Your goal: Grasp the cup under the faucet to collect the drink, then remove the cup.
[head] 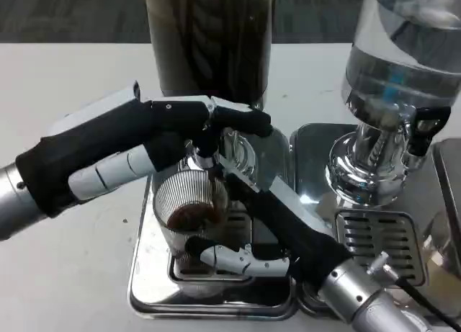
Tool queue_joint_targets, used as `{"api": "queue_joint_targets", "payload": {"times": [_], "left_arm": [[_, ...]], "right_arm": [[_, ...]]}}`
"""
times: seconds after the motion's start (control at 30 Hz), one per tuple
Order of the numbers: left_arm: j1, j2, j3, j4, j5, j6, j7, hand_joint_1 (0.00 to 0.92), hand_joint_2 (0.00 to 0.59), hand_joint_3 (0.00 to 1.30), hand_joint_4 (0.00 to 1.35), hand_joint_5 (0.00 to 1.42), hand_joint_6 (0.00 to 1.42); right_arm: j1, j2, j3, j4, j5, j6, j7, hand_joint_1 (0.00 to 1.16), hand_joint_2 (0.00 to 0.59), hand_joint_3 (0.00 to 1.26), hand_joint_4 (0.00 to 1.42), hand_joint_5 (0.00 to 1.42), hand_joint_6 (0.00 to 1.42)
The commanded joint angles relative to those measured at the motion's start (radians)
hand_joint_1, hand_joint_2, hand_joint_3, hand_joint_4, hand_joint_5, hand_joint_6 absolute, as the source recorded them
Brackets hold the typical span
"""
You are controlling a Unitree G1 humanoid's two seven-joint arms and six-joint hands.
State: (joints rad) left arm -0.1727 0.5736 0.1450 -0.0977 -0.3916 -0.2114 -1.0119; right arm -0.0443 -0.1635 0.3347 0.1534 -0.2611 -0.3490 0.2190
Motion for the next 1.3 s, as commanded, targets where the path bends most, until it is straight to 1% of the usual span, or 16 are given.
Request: {"api": "queue_joint_targets", "payload": {"times": [0.03, 0.5, 0.67, 0.77, 1.3], "left_arm": [[0.008, 0.011, 0.001, -0.023, -0.019, -0.009, -0.008, 0.0, 0.141, 0.33, 0.18, 0.17, 0.04], [0.006, 0.011, 0.012, -0.018, -0.016, -0.011, 0.002, 0.0, 0.134, 0.33, 0.19, 0.17, 0.04], [0.012, 0.002, 0.056, -0.014, -0.004, -0.045, 0.055, 0.0, 0.139, 0.33, 0.2, 0.18, 0.05], [0.013, 0.007, 0.072, -0.007, -0.006, -0.053, 0.067, 0.0, 0.14, 0.33, 0.21, 0.18, 0.05], [0.044, 0.011, 0.152, 0.021, 0.0, -0.054, 0.125, 0.0, 0.128, 0.33, 0.22, 0.2, 0.07]], "right_arm": [[-0.02, 0.011, 0.008, 0.02, 0.002, -0.024, -0.002, 0.59, 0.21, 0.0, 0.0, 0.02, 0.12], [-0.054, 0.028, 0.011, 0.066, 0.009, -0.031, 0.0, 0.59, 0.213, 0.0, 0.0, 0.02, 0.13], [-0.06, 0.025, 0.01, 0.071, 0.012, -0.036, 0.003, 0.57, 0.213, 0.0, 0.0, 0.03, 0.13], [-0.065, 0.027, 0.01, 0.077, 0.015, -0.037, 0.006, 0.57, 0.213, 0.0, 0.0, 0.03, 0.13], [-0.09, 0.035, 0.01, 0.121, 0.03, -0.057, 0.016, 0.56, 0.213, 0.0, 0.0, 0.03, 0.13]]}}
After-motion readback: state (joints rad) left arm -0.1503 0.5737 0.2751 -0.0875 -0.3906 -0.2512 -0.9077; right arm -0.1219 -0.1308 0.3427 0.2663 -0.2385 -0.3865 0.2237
